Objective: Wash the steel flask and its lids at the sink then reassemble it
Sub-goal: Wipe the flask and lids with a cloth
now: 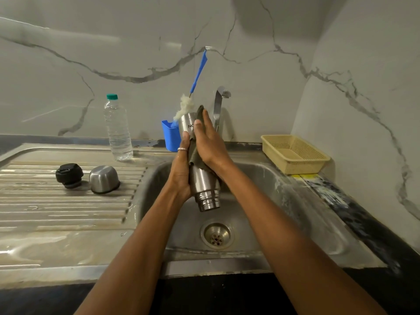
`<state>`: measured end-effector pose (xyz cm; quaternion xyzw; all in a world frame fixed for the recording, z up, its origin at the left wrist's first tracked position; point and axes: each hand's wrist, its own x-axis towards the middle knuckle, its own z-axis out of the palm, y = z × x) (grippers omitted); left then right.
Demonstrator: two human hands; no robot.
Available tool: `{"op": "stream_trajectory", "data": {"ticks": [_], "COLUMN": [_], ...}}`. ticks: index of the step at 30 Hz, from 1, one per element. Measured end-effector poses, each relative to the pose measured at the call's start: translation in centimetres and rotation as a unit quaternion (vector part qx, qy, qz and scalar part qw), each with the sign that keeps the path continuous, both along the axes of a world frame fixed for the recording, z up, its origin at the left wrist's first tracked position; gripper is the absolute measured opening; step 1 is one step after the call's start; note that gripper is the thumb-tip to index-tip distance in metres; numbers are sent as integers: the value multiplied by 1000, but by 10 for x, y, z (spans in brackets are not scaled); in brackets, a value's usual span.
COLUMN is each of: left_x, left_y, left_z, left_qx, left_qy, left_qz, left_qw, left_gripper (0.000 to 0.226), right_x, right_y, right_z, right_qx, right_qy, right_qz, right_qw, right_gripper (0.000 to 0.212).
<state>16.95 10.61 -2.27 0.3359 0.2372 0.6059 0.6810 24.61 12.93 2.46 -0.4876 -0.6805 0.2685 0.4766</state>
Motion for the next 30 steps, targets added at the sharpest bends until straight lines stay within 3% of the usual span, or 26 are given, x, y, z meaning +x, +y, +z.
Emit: {"op": "stream_trajectory", "data": {"ticks": [2,4,8,12,15,17,20,22,27,30], "left_x": [-2,-11,-22,-12,-7,-6,-4,-5,-19,-13], "left_y": [4,12,20,14,9,11,10,9,14,13], "left_z": [-4,-10,-15,-16,-13,-10,-6,-6,-6,-7], "left_qx": [-2,4,15,28,-5,-10,-20,-29,8,38], "left_qy": [-11,-18,47,46,27,28,18,3,44,47], "left_qz": [25,63,103,50,-14,-28,-33,-21,38,57], "left_qw": [1000,998,993,997,1000,999,999,999,998,997], "left_gripper": [54,58,57,51,64,71,63,58,49,45], "right_x": [3,1,-1,-9,-10,-10,-7,-2,-6,-9], "right_y": [-8,-24,-44,-26,7,24,20,3,-35,-34], "right_z": [-10,-33,-60,-47,-21,-6,-4,-19,-55,-53], "right_qx": [-42,-49,22,127,102,66,4,-22,42,95], "right_qy": [35,3,-134,-224,-191,-119,-10,11,-84,-177], "right_qz": [10,15,16,-74,-81,-65,-50,-38,-13,-49], "right_qw": [998,999,991,963,973,989,999,999,995,978], "right_gripper": [55,57,59,54,53,53,55,55,56,55]}}
